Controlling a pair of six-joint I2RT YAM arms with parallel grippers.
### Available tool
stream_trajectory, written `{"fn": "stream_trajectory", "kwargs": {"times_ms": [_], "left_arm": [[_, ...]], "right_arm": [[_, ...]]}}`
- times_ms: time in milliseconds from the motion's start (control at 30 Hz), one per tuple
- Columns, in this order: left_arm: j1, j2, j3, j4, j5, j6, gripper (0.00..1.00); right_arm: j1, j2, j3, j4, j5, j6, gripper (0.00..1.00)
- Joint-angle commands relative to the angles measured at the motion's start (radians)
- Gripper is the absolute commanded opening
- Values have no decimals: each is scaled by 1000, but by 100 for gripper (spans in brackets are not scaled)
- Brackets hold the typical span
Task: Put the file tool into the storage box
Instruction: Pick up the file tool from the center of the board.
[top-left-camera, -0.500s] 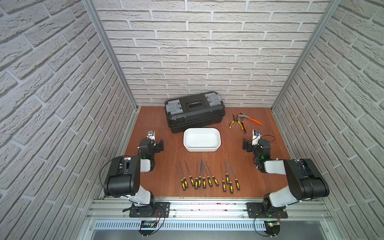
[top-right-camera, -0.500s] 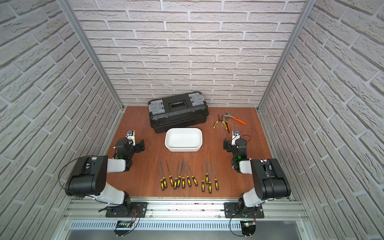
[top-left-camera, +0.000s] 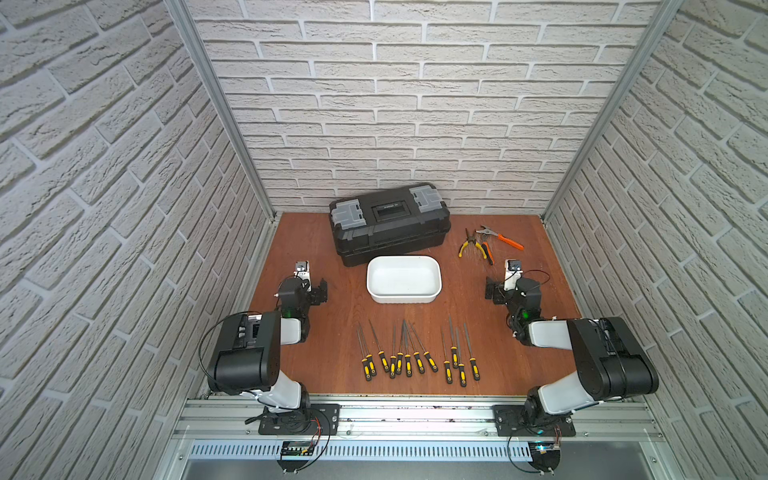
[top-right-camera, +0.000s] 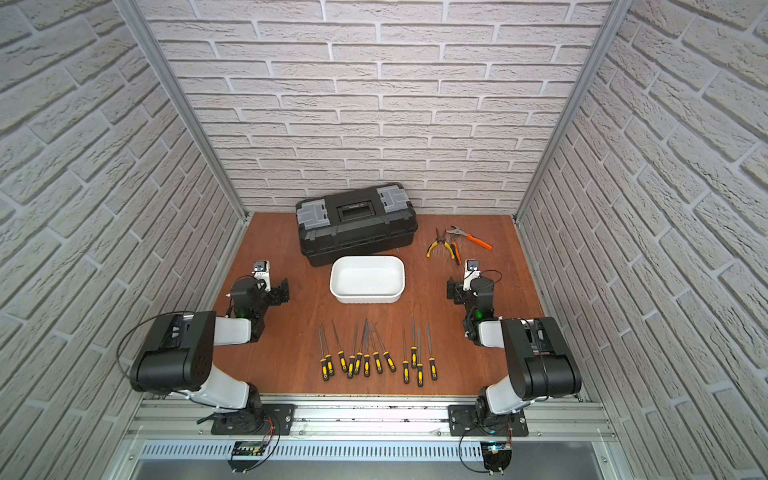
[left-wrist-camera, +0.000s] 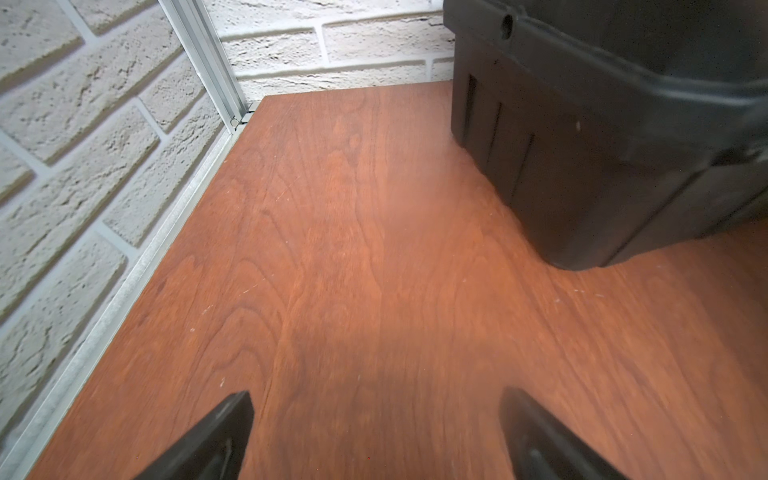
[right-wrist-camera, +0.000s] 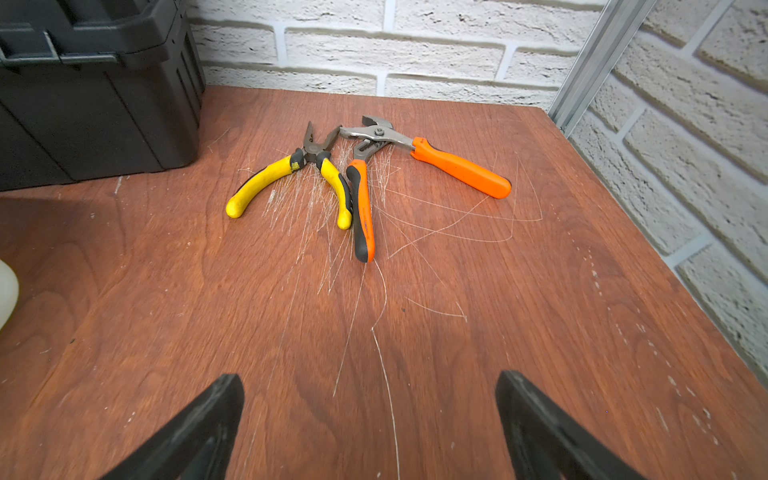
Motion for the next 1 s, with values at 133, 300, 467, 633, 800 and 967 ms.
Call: {"fn": "stream_trajectory", "kwargs": {"times_ms": [133,300,467,633,800,967], "left_arm": [[10,-1,15,30,14,2,98],[10,-97,177,-341,-114,-53,98],[5,-190,424,-805,-124,-153,93],[25,-323,579,-1129,-234,-367,98],[82,-355,701,-1331,29,-459,98],[-6,-337,793,-1509,50,-499,98]], "right_arm": [[1,-6,19,23,-5,-5,99],[1,-80,106,-172,-14,-8,99],[1,-92,493,-985,245,222,99],[2,-180,533,-1159,40,338,100],[37,-232,603,-1367,-91,414,97],[139,-256,620,-1498,-160,470,94]]}}
